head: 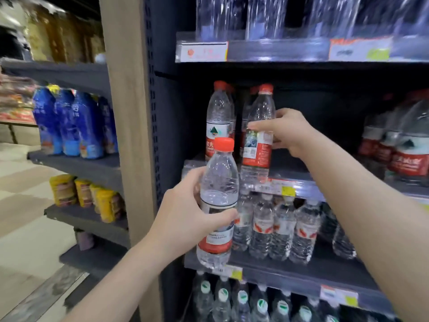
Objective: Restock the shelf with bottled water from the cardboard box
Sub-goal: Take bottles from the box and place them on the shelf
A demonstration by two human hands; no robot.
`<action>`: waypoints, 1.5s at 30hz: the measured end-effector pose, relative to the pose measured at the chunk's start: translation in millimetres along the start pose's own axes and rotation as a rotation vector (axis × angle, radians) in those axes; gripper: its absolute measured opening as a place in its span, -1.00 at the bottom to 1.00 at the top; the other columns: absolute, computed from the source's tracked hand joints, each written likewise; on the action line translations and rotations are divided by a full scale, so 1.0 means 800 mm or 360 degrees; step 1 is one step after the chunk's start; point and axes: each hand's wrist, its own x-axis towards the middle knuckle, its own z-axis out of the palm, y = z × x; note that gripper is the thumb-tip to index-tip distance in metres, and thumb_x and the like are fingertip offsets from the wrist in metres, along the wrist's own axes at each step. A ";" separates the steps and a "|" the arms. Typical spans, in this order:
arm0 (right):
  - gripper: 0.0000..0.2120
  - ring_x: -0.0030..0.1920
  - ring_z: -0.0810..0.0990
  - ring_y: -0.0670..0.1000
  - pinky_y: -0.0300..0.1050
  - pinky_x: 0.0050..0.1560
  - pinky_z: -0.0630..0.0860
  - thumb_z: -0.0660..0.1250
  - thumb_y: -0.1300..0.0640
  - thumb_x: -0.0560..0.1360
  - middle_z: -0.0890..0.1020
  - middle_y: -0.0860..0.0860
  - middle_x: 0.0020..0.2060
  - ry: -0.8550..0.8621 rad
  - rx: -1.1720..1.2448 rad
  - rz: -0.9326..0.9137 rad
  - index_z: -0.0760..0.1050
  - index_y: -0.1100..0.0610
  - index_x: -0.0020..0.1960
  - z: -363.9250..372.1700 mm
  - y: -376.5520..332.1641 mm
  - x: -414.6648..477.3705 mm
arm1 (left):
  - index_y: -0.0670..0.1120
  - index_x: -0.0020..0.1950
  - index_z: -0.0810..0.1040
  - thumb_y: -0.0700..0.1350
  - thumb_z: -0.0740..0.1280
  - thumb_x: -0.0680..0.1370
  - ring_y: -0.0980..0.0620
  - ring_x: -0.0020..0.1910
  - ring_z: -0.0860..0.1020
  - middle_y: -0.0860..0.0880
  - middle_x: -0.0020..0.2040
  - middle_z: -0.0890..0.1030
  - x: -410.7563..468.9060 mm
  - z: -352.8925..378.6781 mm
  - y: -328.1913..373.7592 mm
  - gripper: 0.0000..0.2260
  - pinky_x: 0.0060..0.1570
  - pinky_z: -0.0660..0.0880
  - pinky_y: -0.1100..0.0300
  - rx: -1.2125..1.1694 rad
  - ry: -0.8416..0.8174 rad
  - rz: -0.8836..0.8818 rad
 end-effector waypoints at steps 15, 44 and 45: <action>-0.37 -0.16 0.72 -0.14 -0.36 -0.37 0.57 0.72 0.13 0.26 0.71 -0.10 -0.07 0.0120 -0.0150 -0.0184 0.46 -0.01 0.19 0.036 0.017 0.081 | 0.34 0.35 0.49 0.08 0.64 0.32 0.39 0.07 0.66 0.39 0.08 0.70 0.059 -0.003 -0.005 -0.35 -0.01 0.44 0.61 -0.0143 -0.0108 0.0129; -0.31 0.16 0.67 0.03 0.02 0.27 0.60 0.63 -0.06 0.39 0.68 -0.02 0.21 0.0249 -0.0388 -0.0129 0.49 0.02 0.45 0.033 0.049 0.115 | 0.52 0.29 0.42 0.20 0.61 0.27 0.36 0.06 0.67 0.39 0.07 0.69 0.062 0.037 -0.027 -0.34 -0.09 0.63 0.31 -0.0220 -0.0180 0.0145; -0.30 0.18 0.66 0.03 0.02 0.27 0.59 0.63 -0.06 0.39 0.68 -0.02 0.23 0.0223 -0.0400 -0.0108 0.48 0.03 0.45 0.032 0.049 0.113 | 0.50 0.28 0.44 0.19 0.61 0.28 0.35 0.06 0.67 0.38 0.09 0.70 0.064 0.038 -0.023 -0.35 -0.09 0.65 0.30 -0.0236 -0.0185 0.0146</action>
